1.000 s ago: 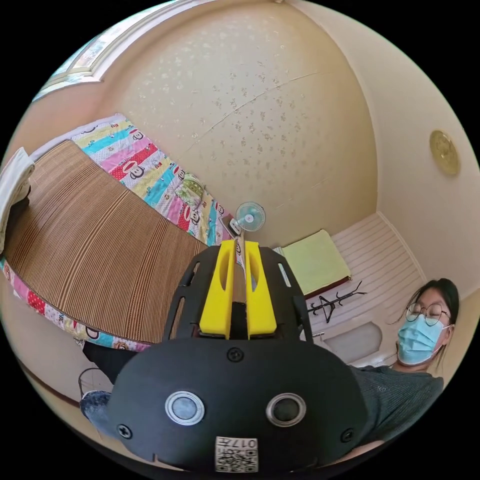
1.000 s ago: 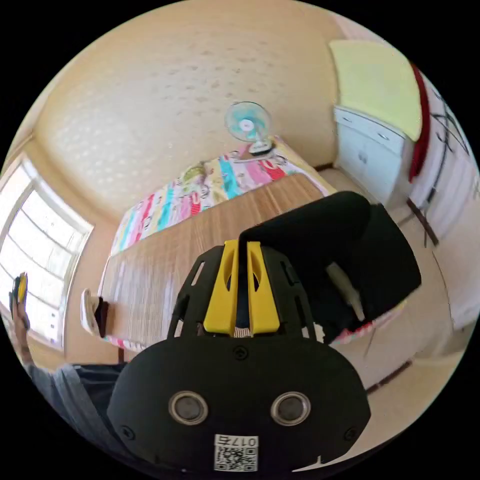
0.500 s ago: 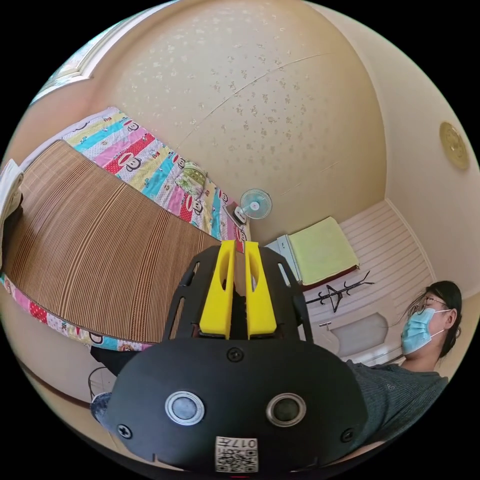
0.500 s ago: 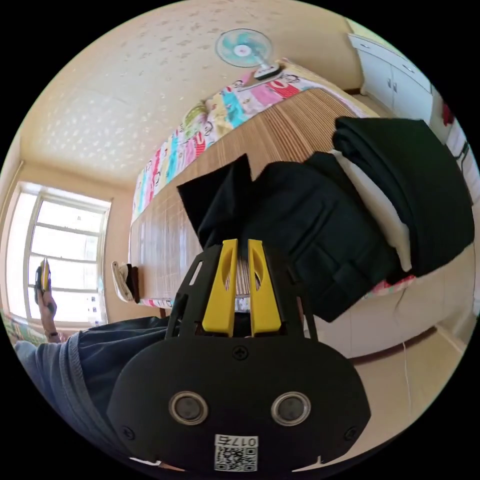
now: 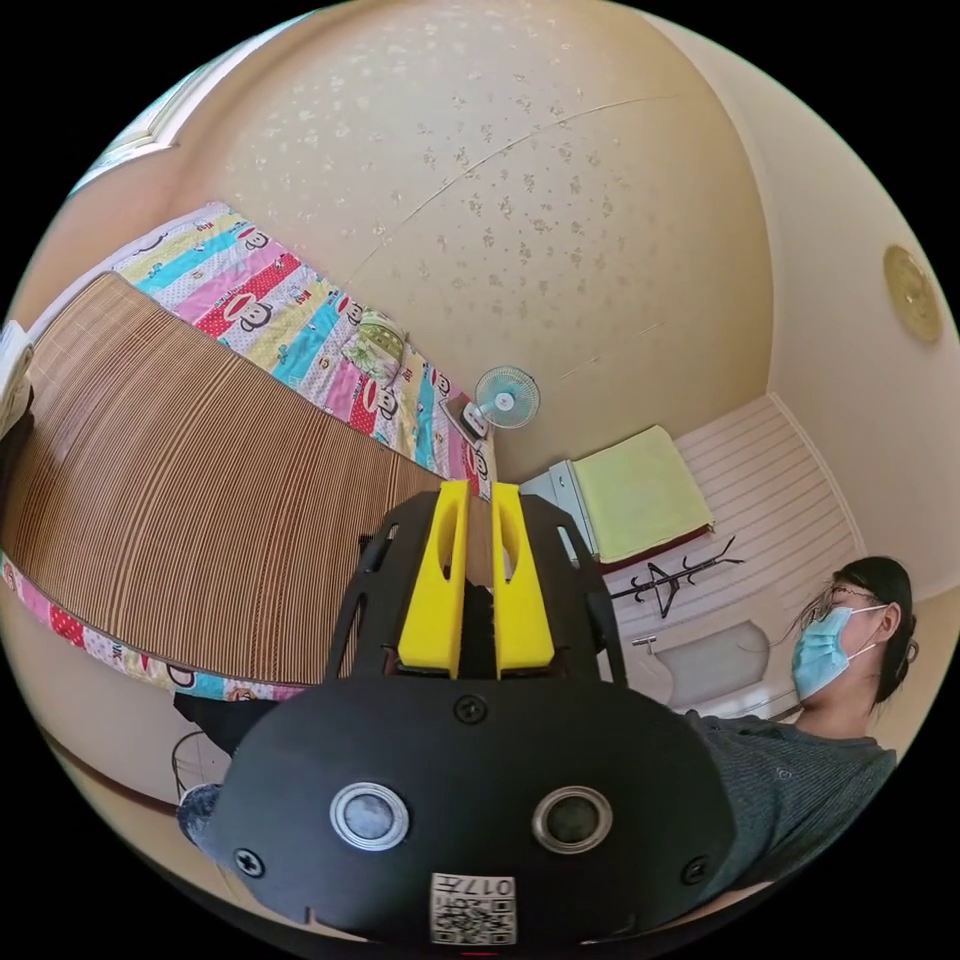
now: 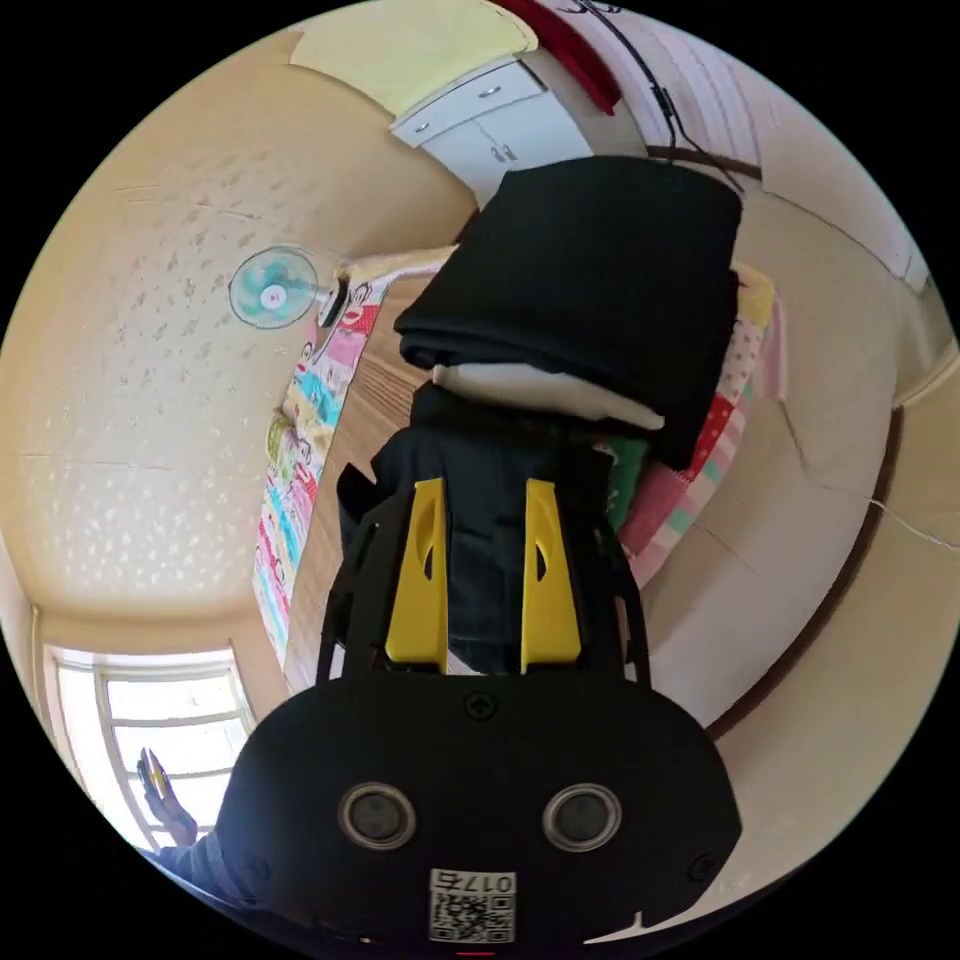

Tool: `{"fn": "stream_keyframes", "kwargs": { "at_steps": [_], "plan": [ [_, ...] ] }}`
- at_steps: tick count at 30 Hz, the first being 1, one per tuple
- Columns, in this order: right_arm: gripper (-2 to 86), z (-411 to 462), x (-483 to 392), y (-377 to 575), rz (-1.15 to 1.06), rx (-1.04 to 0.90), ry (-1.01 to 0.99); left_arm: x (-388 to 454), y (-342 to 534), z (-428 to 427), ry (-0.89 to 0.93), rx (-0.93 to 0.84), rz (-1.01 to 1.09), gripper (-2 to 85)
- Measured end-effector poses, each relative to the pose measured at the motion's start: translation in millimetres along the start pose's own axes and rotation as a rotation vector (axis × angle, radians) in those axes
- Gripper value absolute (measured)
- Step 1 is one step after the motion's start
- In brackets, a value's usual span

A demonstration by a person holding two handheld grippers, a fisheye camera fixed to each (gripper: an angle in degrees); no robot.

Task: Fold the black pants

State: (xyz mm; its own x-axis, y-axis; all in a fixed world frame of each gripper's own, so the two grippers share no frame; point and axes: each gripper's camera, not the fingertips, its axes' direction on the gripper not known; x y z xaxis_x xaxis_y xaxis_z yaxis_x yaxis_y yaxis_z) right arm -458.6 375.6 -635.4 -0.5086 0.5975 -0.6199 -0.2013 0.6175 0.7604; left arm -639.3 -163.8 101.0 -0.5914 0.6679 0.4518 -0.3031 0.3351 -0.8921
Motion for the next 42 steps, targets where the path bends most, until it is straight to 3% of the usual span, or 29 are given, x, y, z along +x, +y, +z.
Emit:
{"fn": "stream_keyframes", "kwargs": {
  "at_steps": [4, 8, 11, 14, 17, 20, 23, 27, 30, 34, 38, 42],
  "plan": [
    [14.3, 9.1, 37.0, 12.2, 0.073, -0.119, 0.098, -5.7, 16.1, 3.2, -0.016, -0.024, 0.001, 6.2],
    [13.5, 40.0, 76.9, 45.1, 0.014, -0.306, -0.383, -3.9, 28.3, 26.3, -0.015, -0.120, 0.033, 9.5],
    [5.1, 21.0, 92.0, 72.5, 0.098, -0.156, -0.483, 14.3, 31.5, 62.6, -0.029, -0.271, 0.126, 10.6],
    [3.7, -8.4, 57.9, 80.2, -0.069, -0.072, -0.638, 49.4, 44.2, 114.2, -0.039, -0.429, 0.292, 10.4],
    [3.0, -25.6, -8.6, 83.1, -0.325, -0.132, -0.791, 91.4, 80.8, 185.9, -0.064, -0.609, 0.475, 10.6],
    [2.7, -49.7, -83.5, 103.0, -0.566, -0.180, -0.887, 135.8, 118.4, 236.3, -0.022, -0.681, 0.640, 13.0],
    [2.5, -74.1, -148.0, 142.4, -0.748, -0.245, -0.947, 179.3, 138.3, 253.5, -0.035, -0.619, 0.800, 17.5],
    [2.4, -103.8, -216.0, 236.7, -0.995, -0.308, -0.944, 223.2, 162.9, 247.4, -0.003, -0.564, 0.974, 17.3],
    [2.4, -121.6, -221.9, 278.0, -1.019, -0.256, -0.920, 234.2, 177.9, 215.7, -0.282, -0.346, 1.046, 7.6],
    [2.3, -135.0, -207.2, 315.2, -1.141, -0.323, -1.038, 216.5, 151.4, 151.4, -0.049, -0.287, 0.946, 3.3],
    [2.7, -173.2, -160.0, 369.7, -1.238, -0.078, -0.997, 202.8, 115.1, 87.0, 0.054, -0.215, 0.791, 3.2],
    [6.2, -187.1, -110.7, 432.1, -1.262, 0.118, -0.832, 207.1, 94.5, 21.5, 0.124, -0.116, 0.783, 3.4]
  ]
}}
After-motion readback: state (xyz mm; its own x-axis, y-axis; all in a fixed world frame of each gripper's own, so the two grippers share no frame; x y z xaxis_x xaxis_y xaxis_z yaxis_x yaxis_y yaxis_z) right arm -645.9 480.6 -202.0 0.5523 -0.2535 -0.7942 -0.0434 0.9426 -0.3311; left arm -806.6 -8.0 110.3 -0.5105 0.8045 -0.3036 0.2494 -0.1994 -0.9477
